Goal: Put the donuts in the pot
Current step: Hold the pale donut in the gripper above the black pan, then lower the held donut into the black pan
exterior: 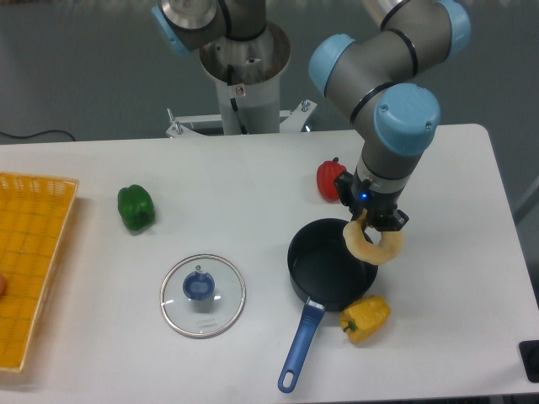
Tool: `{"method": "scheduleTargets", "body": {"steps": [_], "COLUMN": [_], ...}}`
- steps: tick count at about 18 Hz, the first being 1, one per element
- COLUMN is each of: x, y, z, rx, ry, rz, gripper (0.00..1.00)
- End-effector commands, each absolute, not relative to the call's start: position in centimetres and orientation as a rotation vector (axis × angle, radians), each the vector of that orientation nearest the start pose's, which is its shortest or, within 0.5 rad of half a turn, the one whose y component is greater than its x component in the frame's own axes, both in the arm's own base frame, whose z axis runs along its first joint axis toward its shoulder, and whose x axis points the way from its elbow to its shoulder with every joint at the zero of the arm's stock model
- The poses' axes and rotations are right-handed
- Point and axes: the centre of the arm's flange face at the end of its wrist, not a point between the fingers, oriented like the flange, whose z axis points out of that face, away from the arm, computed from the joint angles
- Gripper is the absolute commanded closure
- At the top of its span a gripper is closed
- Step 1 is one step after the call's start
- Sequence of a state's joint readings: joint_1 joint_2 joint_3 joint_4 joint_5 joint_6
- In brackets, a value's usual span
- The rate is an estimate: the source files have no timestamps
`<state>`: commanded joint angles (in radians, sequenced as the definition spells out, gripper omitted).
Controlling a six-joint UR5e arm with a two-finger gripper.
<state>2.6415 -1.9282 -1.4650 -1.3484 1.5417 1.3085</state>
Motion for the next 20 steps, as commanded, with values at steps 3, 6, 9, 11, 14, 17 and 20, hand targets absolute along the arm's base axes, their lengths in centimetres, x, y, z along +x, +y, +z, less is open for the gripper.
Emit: {"method": "scheduleTargets", "body": {"steps": [3,6,9,11,14,17,20], "x": [-48.1,-48.1,-47.8,-47.2,-45.2,-43.9,-43.2], "y": [42.0,41.9,41.6,42.2,43.9,45.0,45.3], "z": [35.7,35.8,36.7,36.7,36.5,36.2,34.4], "rx": [-3.104,-3.105,-3.104,-3.110,-3.118,-3.122,-3.127], "ry": [0.372,0.365,0.356,0.308,0.249,0.225,0.218], "rz": [-0.066,-0.066,-0.050,-0.056,-0.059,-0.069,-0.080], "gripper": [0.72,0.70,0.70,0.70,0.70,0.70,0.70]}}
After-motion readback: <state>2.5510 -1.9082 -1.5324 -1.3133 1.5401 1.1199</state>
